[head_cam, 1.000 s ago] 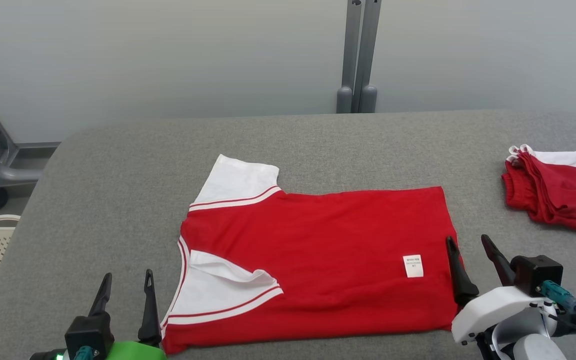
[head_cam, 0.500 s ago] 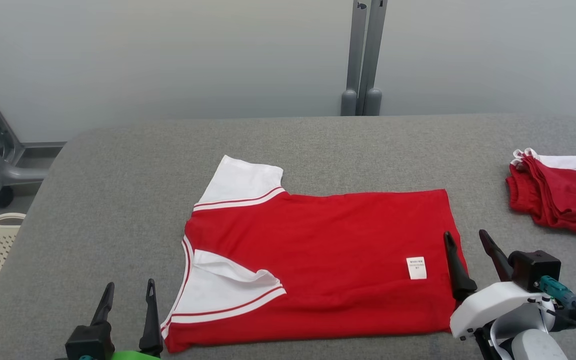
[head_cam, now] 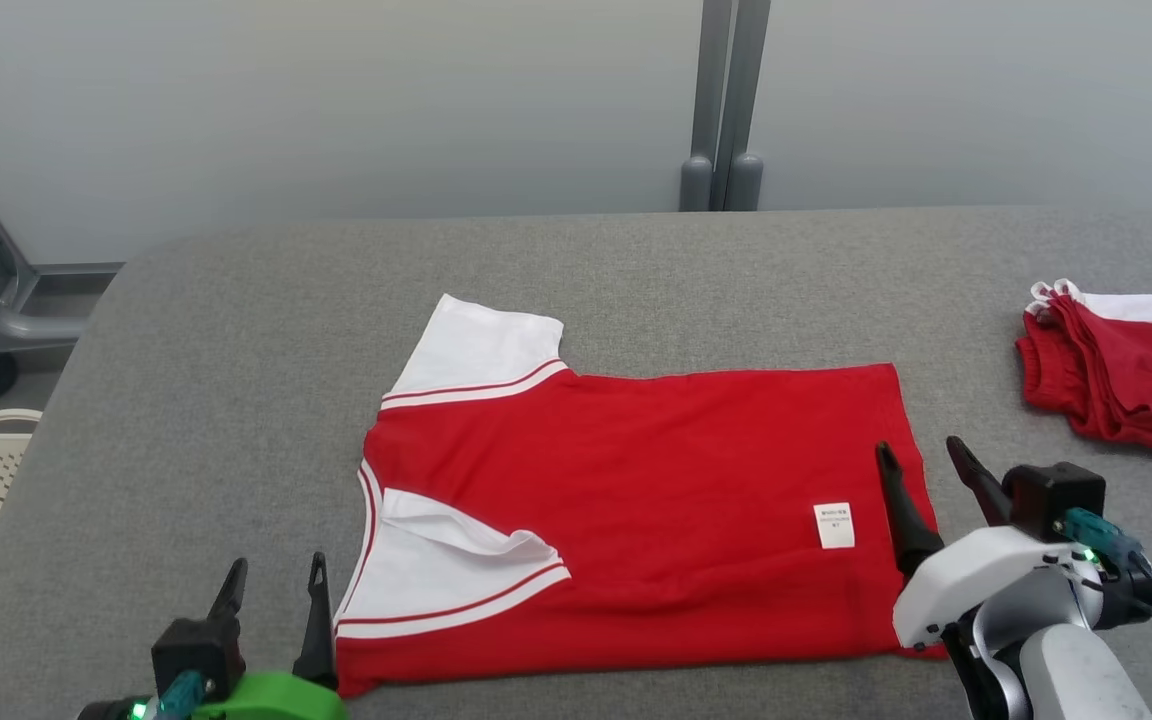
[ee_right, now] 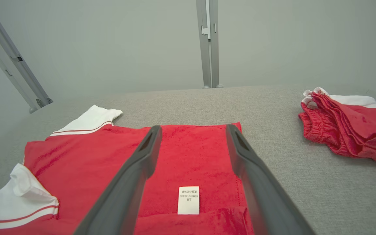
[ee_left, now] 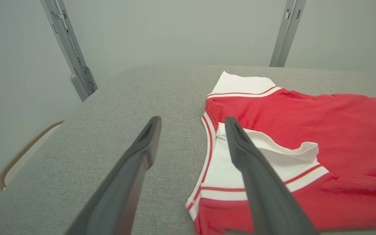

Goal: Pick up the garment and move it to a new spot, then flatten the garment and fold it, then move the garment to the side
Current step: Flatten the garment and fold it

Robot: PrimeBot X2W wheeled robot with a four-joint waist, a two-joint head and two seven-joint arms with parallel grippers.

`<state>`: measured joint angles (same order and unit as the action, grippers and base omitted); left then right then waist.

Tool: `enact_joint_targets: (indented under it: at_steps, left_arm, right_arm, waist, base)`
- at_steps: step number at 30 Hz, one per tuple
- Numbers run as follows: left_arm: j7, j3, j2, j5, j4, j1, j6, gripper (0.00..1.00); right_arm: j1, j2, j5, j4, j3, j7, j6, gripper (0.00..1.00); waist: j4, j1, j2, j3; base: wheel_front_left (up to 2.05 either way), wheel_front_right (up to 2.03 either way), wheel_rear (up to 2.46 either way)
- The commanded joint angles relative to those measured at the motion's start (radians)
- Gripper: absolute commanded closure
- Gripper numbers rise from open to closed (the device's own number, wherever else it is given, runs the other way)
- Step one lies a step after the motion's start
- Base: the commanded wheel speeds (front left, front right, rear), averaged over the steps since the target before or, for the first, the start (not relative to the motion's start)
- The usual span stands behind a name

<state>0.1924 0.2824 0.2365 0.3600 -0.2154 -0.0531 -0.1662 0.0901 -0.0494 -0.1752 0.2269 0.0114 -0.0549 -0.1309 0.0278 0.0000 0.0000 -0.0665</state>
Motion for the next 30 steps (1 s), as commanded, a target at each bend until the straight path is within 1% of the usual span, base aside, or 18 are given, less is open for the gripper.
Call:
enact_joint_targets:
  at_steps: [1, 5, 8, 9, 11, 13, 14, 16, 19, 21, 26, 30]
  left_arm:
    - [-0.015, -0.001, 0.006, 0.001, 0.001, 0.031, 0.001, 0.00]
    - [-0.170, 0.017, 0.013, 0.029, -0.024, 0.129, 0.023, 0.00]
    - [-0.267, 0.036, 0.019, 0.031, -0.050, 0.257, 0.051, 0.00]
    - [-0.290, 0.045, 0.022, 0.022, -0.064, 0.307, 0.063, 0.00]
    - [-0.327, 0.065, 0.023, 0.007, -0.101, 0.401, 0.088, 0.00]
    - [-0.340, 0.080, 0.032, -0.020, -0.144, 0.496, 0.103, 0.00]
    - [-0.345, 0.084, 0.026, -0.021, -0.167, 0.537, 0.110, 0.00]
    - [-0.359, 0.086, 0.021, -0.027, -0.215, 0.620, 0.123, 0.00]
    - [-0.384, 0.088, 0.013, -0.029, -0.292, 0.727, 0.137, 0.00]
    - [-0.401, 0.089, 0.006, -0.027, -0.341, 0.789, 0.142, 0.00]
    - [-0.420, 0.083, -0.008, -0.024, -0.456, 0.925, 0.138, 0.00]
    - [-0.436, 0.078, 0.007, -0.020, -0.541, 1.006, 0.149, 0.00]
  right_arm:
    - [0.017, -0.002, 0.010, 0.000, -0.001, 0.027, 0.000, 0.00]
    - [0.083, -0.003, 0.056, 0.012, -0.005, 0.221, 0.000, 0.00]
    - [0.155, -0.002, 0.104, -0.008, 0.006, 0.378, 0.000, 0.00]
    - [0.177, -0.003, 0.113, -0.018, 0.020, 0.426, 0.001, 0.00]
    - [0.209, -0.001, 0.146, -0.035, 0.012, 0.527, 0.000, 0.00]
    - [0.260, -0.008, 0.161, -0.069, -0.005, 0.601, 0.000, 0.00]
    - [0.285, -0.016, 0.164, -0.084, -0.008, 0.627, 0.001, 0.00]
    - [0.328, -0.025, 0.159, -0.105, -0.019, 0.665, 0.001, 0.00]
    - [0.389, -0.054, 0.165, -0.105, -0.050, 0.722, 0.001, 0.00]
    - [0.436, -0.064, 0.158, -0.096, -0.061, 0.742, 0.001, 0.00]
    - [0.519, -0.073, 0.156, -0.070, -0.076, 0.747, 0.001, 0.00]
    - [0.563, -0.068, 0.149, -0.064, -0.089, 0.733, 0.001, 0.00]
  waist:
    - [-0.002, 0.0000, 0.0000, 0.011]
    - [-0.008, 0.0000, 0.0000, 0.046]
    - [-0.013, 0.0000, 0.0000, 0.098]
    - [-0.012, 0.0000, 0.0000, 0.121]
    - [-0.013, 0.0000, 0.0000, 0.164]
    - [-0.022, 0.0000, 0.0000, 0.204]
    - [-0.028, 0.0000, 0.0000, 0.224]
    - [-0.042, 0.0000, 0.0000, 0.267]
    - [-0.061, 0.0000, 0.0000, 0.322]
    - [-0.074, 0.0000, 0.0000, 0.357]
    - [-0.103, 0.0000, 0.0000, 0.434]
    - [-0.131, 0.0000, 0.0000, 0.481]
  base:
    - [0.00, 0.00, 0.00]
    - [0.00, 0.00, 0.00]
    - [0.00, 0.00, 0.00]
    - [0.00, 0.00, 0.00]
    - [0.00, 0.00, 0.00]
    - [0.00, 0.00, 0.00]
    - [0.00, 0.00, 0.00]
    - [0.00, 0.00, 0.00]
    - [0.00, 0.00, 0.00]
    - [0.00, 0.00, 0.00]
    - [0.00, 0.00, 0.00]
    - [0.00, 0.00, 0.00]
